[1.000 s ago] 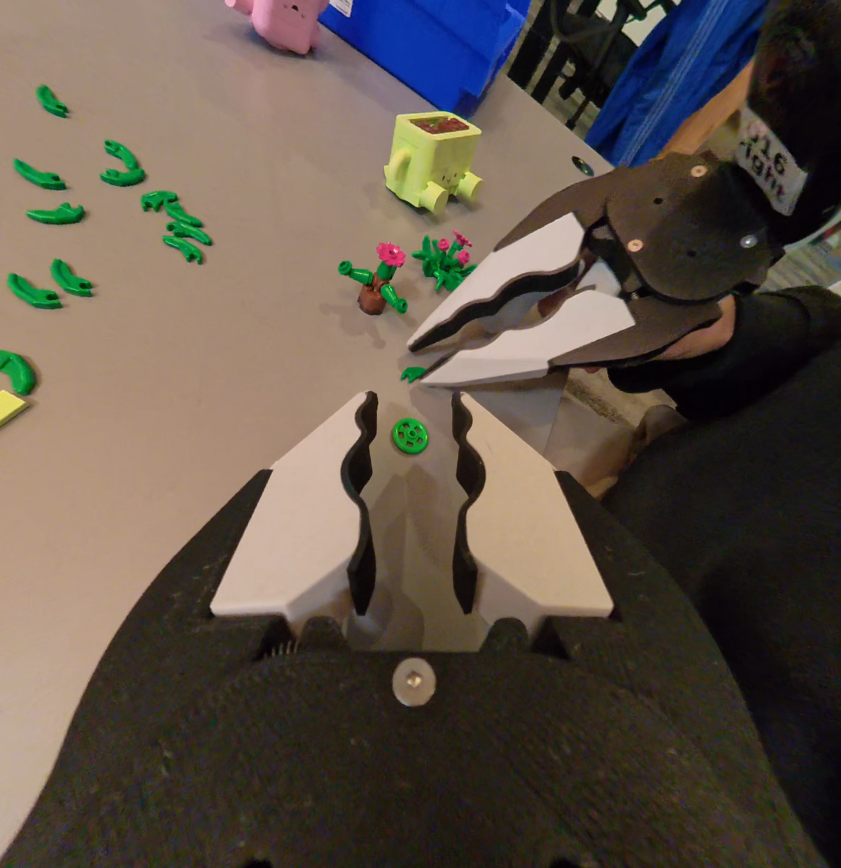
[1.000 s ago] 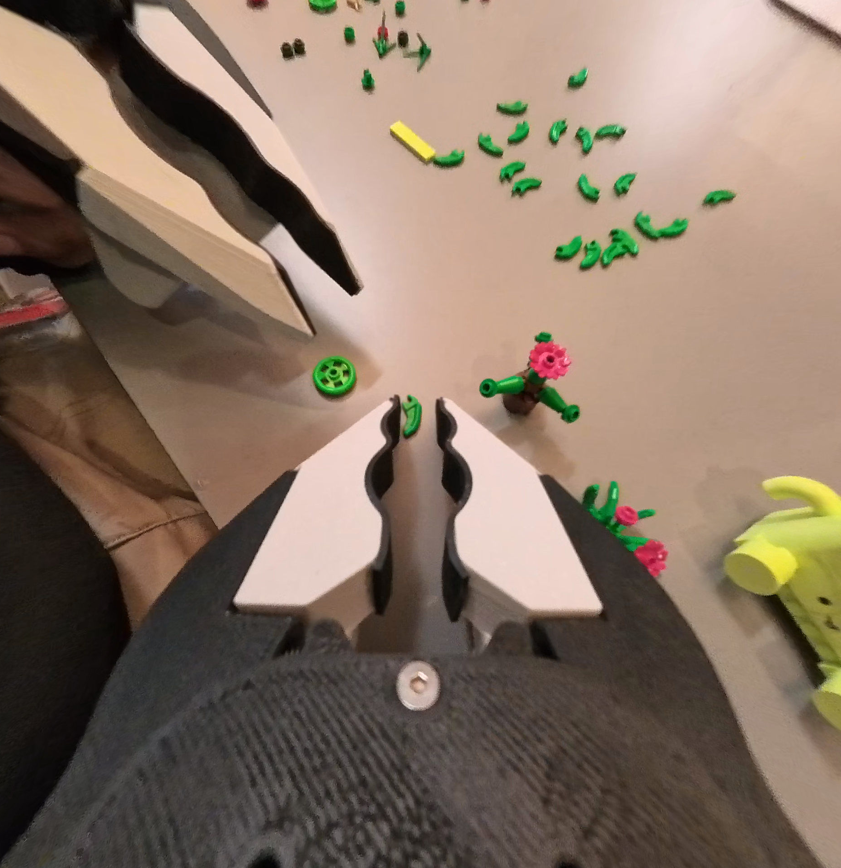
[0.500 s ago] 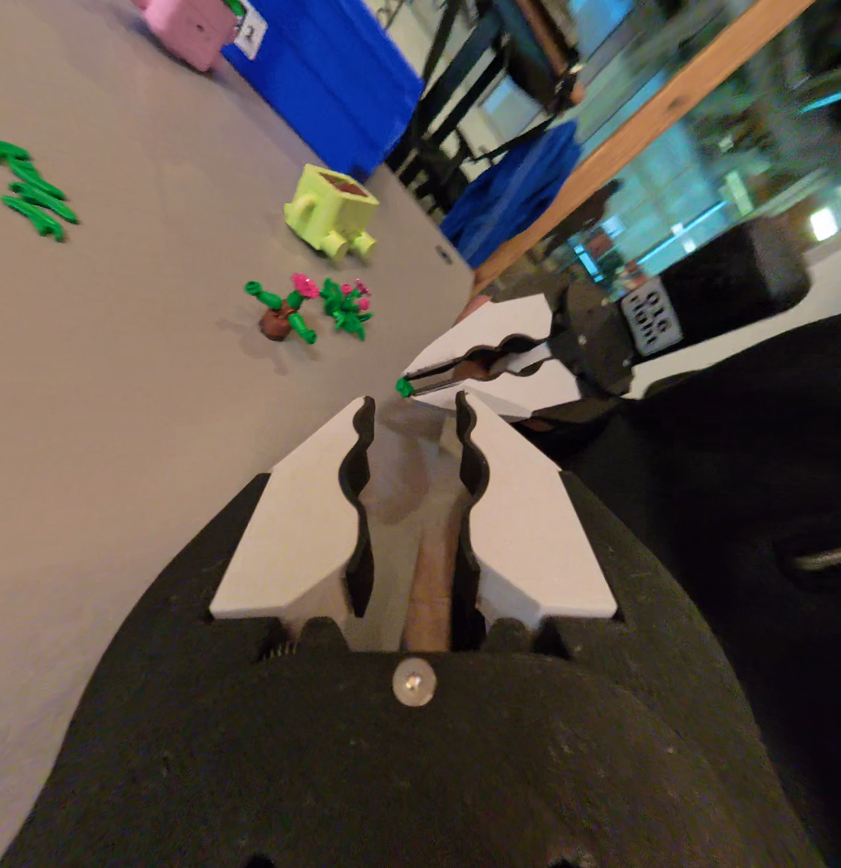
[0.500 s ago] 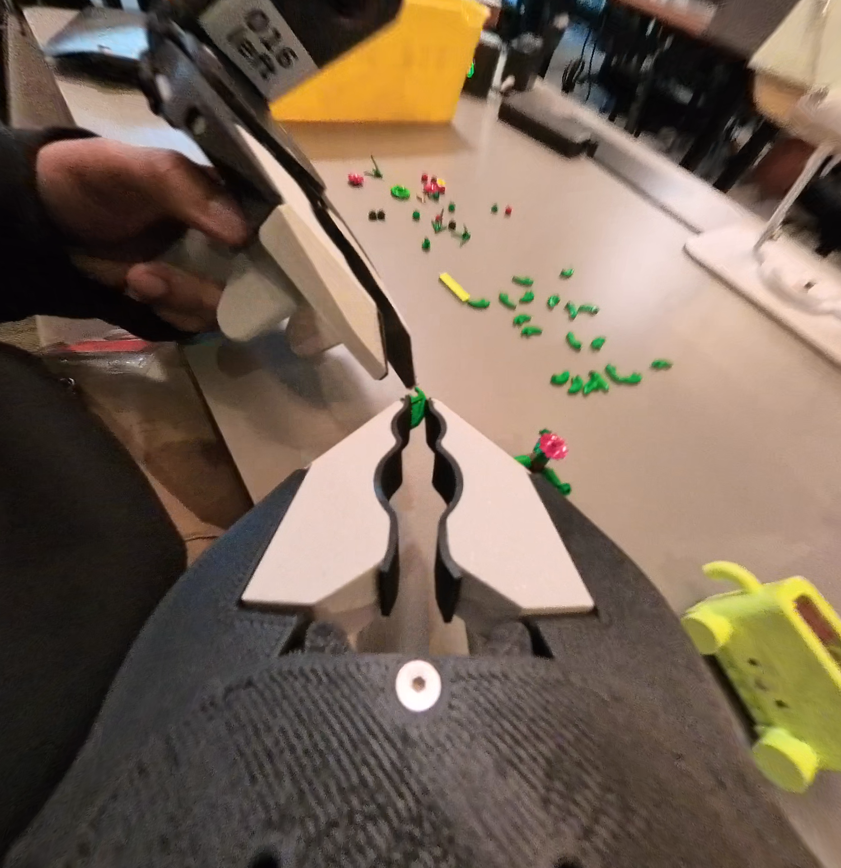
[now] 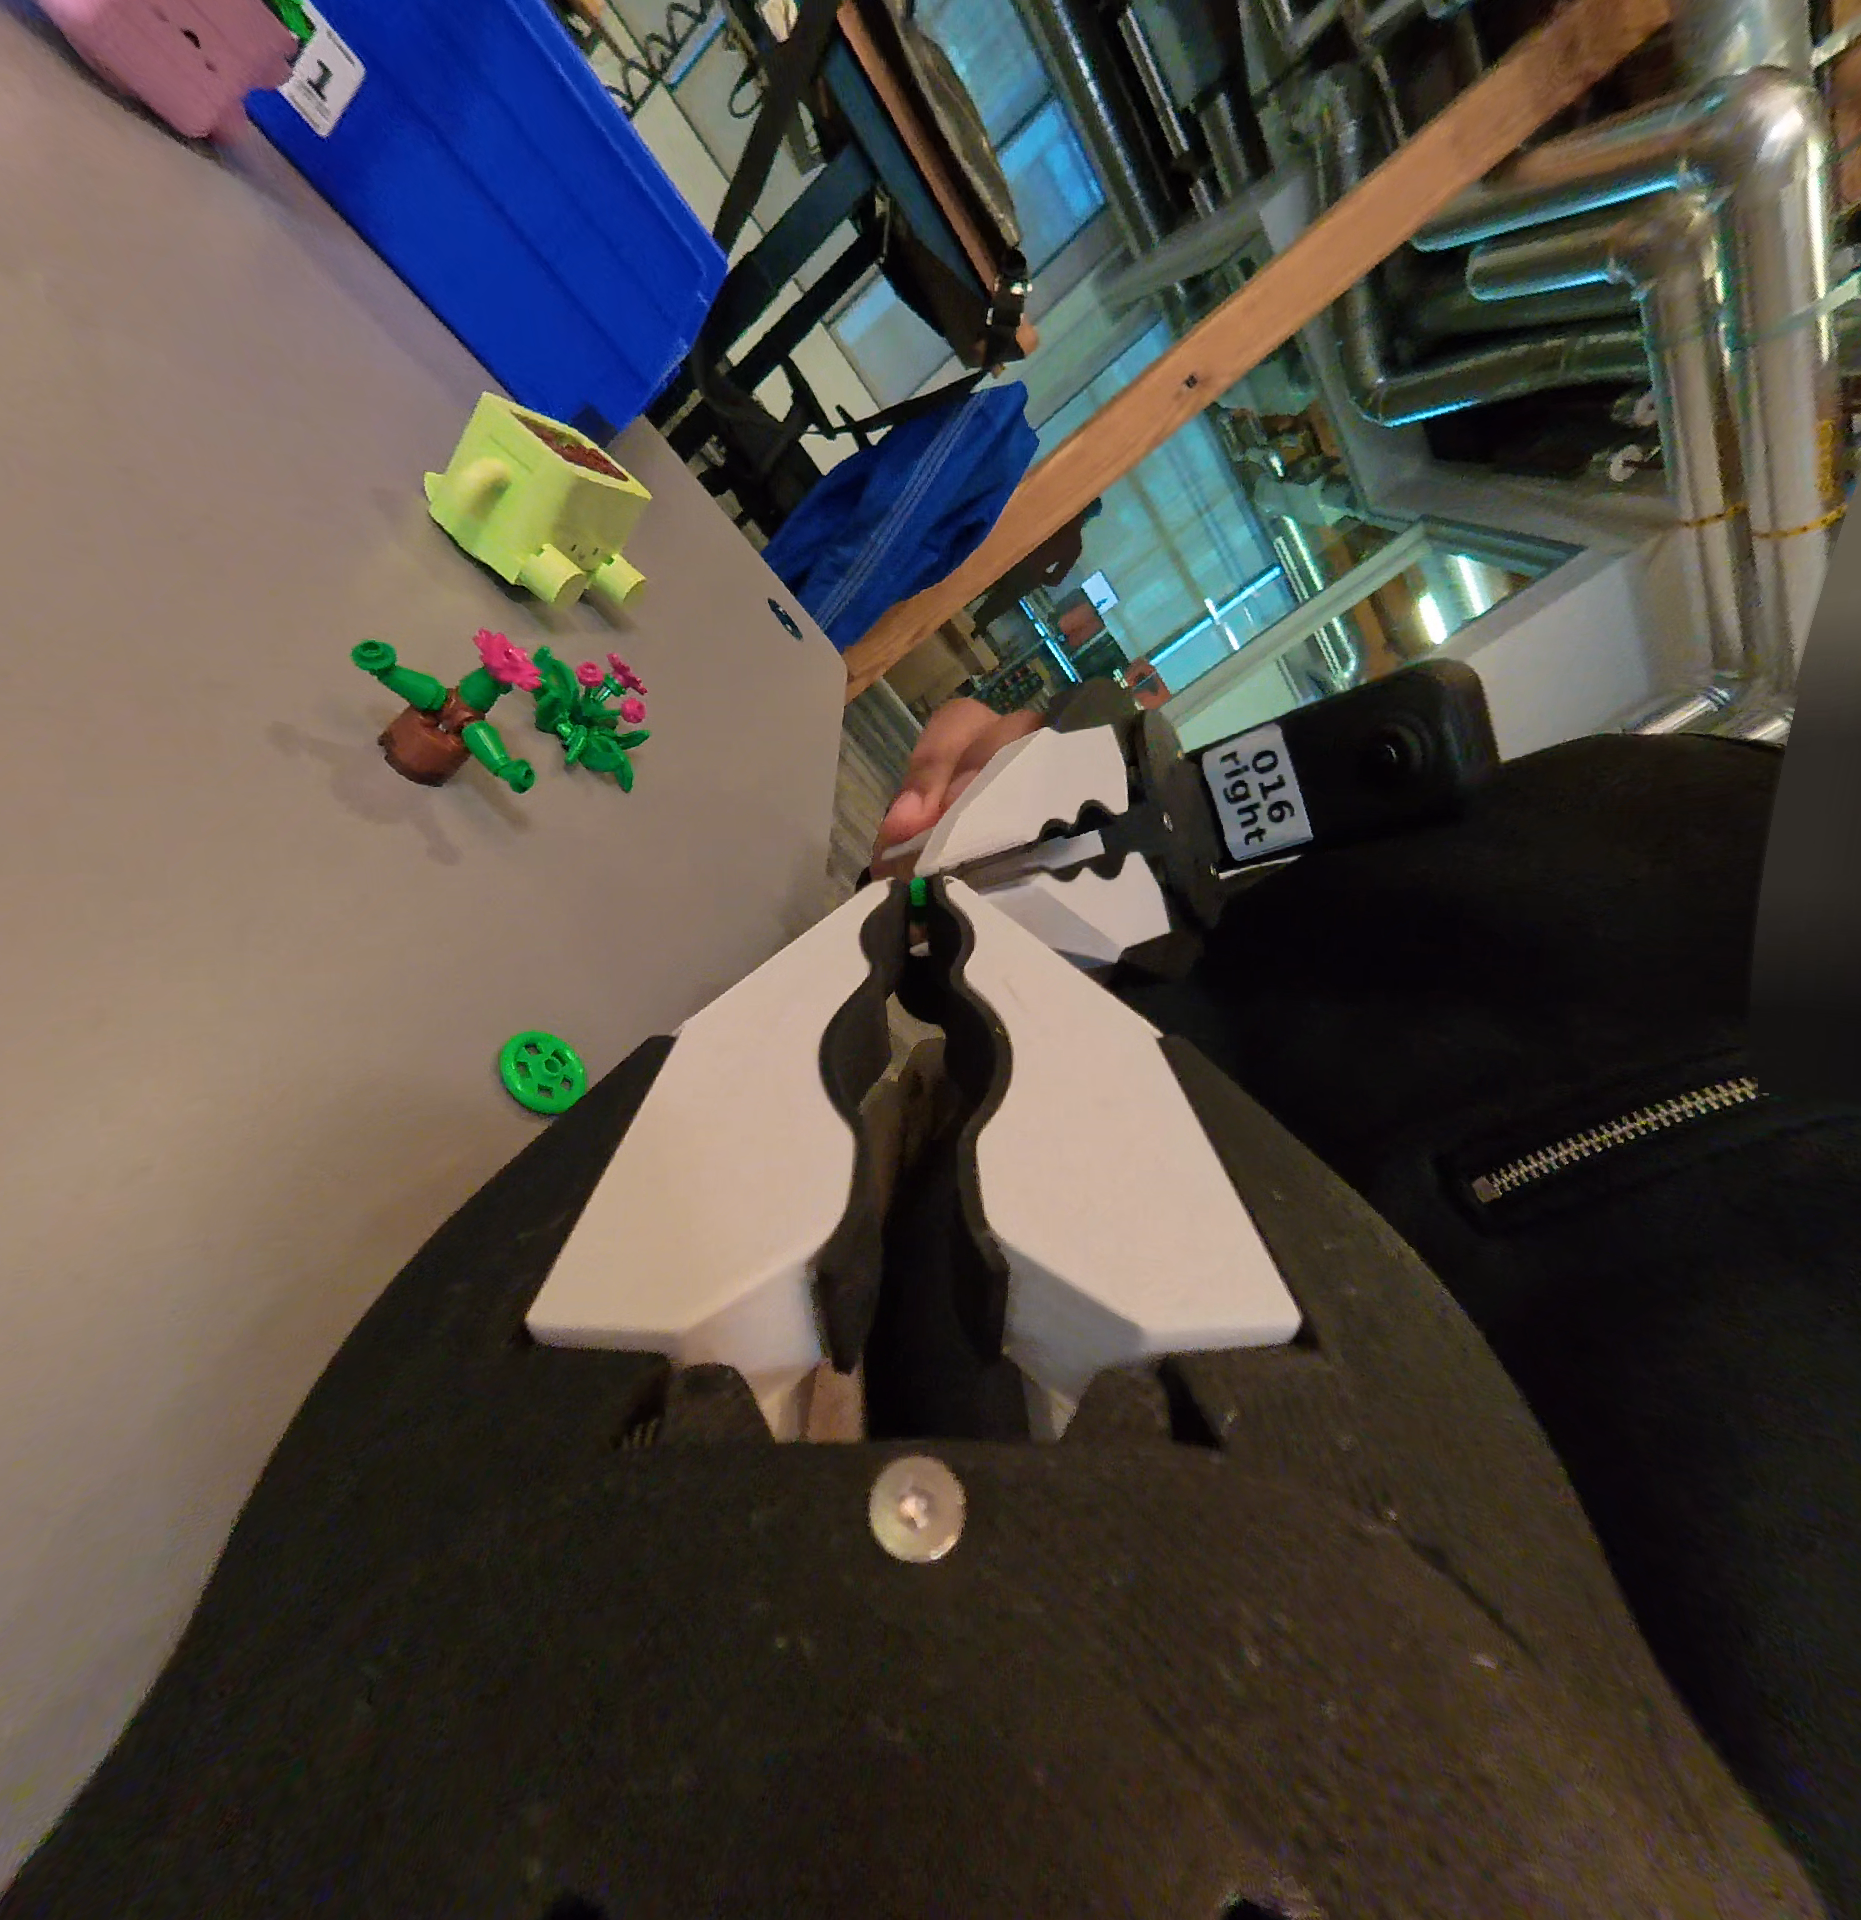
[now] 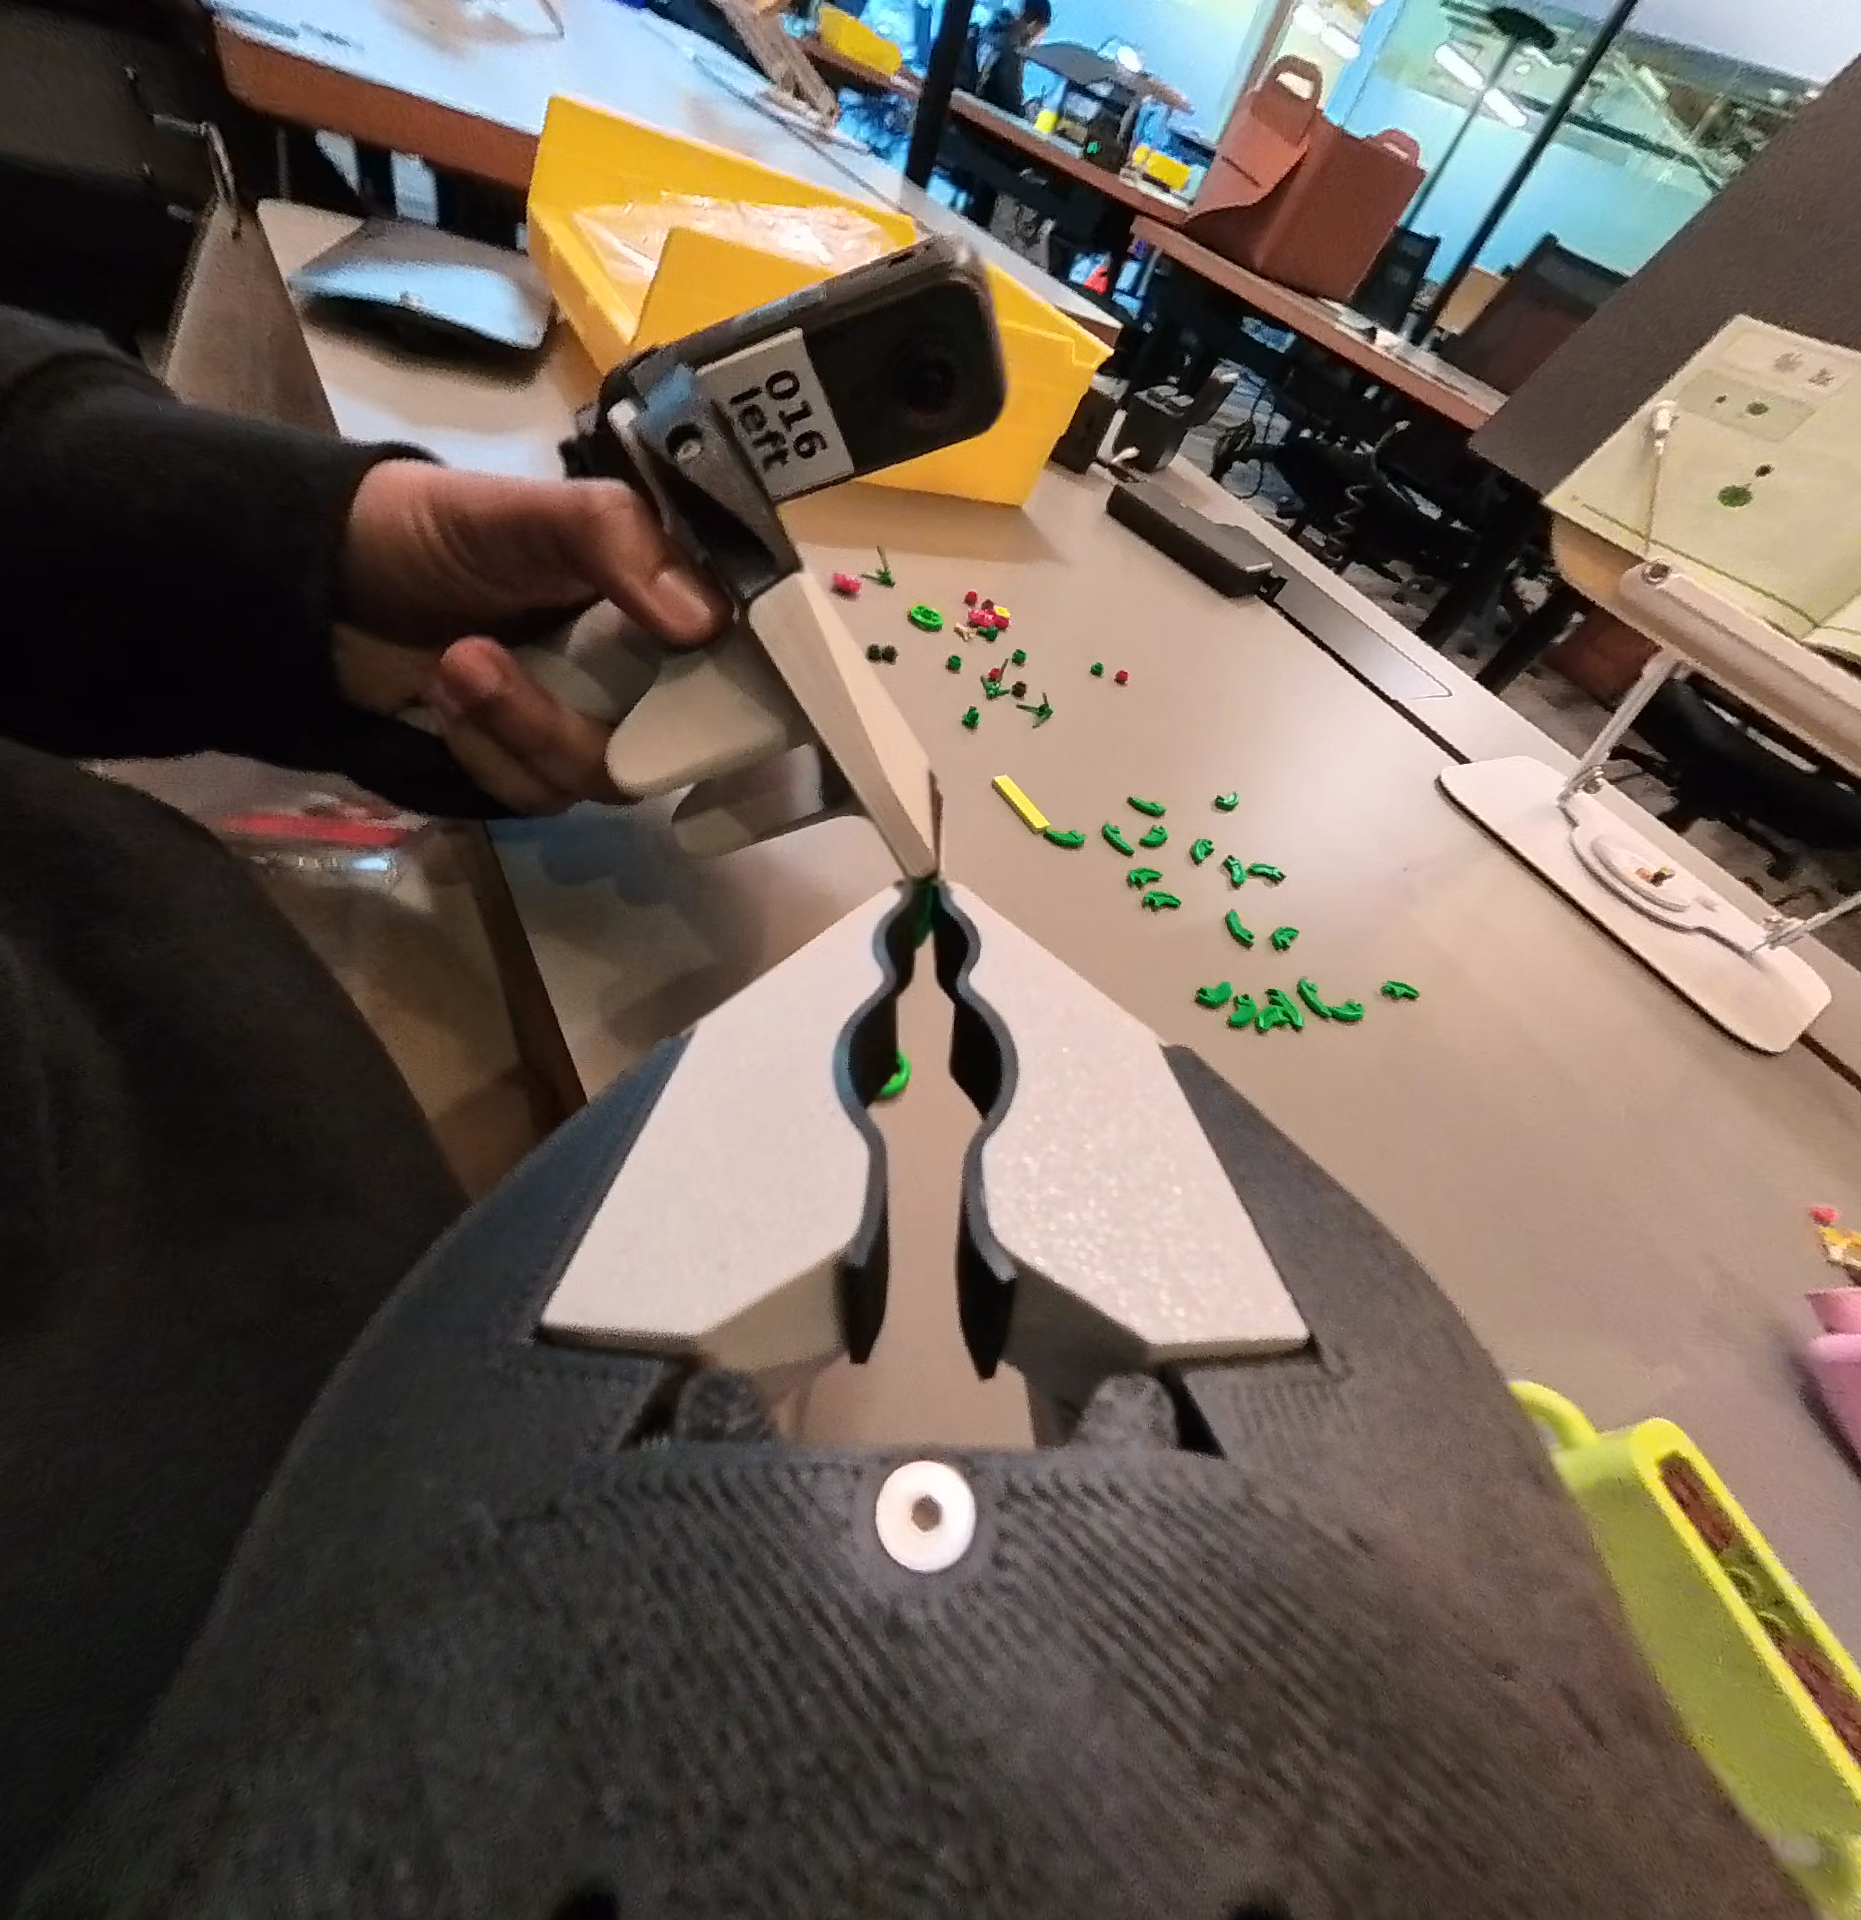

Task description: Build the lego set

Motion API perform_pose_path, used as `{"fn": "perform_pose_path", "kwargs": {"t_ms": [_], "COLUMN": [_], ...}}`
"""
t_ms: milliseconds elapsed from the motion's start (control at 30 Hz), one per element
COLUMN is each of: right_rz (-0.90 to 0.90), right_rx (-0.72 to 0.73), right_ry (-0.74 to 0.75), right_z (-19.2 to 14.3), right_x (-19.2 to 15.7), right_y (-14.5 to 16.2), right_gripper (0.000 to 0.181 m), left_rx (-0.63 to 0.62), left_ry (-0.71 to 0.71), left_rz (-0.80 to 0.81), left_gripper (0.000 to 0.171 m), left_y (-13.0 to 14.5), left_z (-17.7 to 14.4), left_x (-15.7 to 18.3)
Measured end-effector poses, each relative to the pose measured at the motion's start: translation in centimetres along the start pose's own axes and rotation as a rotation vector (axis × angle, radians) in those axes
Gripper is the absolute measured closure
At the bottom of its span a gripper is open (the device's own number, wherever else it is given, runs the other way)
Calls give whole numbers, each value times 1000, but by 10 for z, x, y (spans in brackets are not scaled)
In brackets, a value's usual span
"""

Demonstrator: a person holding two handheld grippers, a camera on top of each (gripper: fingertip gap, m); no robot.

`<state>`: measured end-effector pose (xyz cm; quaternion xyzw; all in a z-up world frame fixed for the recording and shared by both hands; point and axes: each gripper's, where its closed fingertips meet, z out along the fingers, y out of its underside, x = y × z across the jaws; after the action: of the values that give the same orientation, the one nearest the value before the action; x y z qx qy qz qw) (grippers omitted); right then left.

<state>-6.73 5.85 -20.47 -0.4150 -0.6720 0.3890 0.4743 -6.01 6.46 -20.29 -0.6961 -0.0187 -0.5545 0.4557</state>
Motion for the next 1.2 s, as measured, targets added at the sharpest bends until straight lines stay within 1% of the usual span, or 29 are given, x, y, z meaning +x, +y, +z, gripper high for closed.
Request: {"fn": "perform_pose_path", "kwargs": {"t_ms": [100, 200, 233, 333, 400, 500, 867, 967, 1033, 1100, 1133, 1200], "right_rz": [120, 329, 403, 592, 674, 745, 858, 907, 942, 940, 912, 815], "right_rx": [50, 66, 75, 104, 106, 121, 122, 75, 32, -15, -55, -186], "right_ry": [-10, -83, -120, -235, -286, -327, -436, -445, -447, -377, -336, -277], "right_z": [-1, 0, 0, 0, 0, -2, -4, 1, 4, 5, 5, 6], "right_x": [4, 7, 7, 4, 3, 4, 1, 3, 7, 18, 21, 21], "right_y": [-6, -7, -8, -12, -11, -12, -13, -7, 0, 14, 23, 43], "right_gripper": [178, 168, 167, 170, 171, 178, 181, 180, 180, 180, 181, 181], "left_rx": [21, 38, 39, 32, 31, 34, 34, 17, -17, -64, -94, -180], "left_ry": [19, 35, 42, 57, 57, 67, 80, 17, -58, -193, -281, -448], "left_rz": [-4, 6, 10, 18, 25, 31, 48, 78, 125, 198, 244, 341], "left_gripper": [171, 171, 171, 171, 171, 171, 171, 170, 161, 149, 145, 141], "left_y": [-3, -6, -7, -5, -5, -6, -5, -3, 0, 4, 5, 12], "left_z": [-2, -4, -4, -3, -2, -2, 0, -1, -2, -4, -7, -12], "left_x": [2, 5, 6, 9, 10, 12, 15, 7, -1, -15, -25, -44]}}
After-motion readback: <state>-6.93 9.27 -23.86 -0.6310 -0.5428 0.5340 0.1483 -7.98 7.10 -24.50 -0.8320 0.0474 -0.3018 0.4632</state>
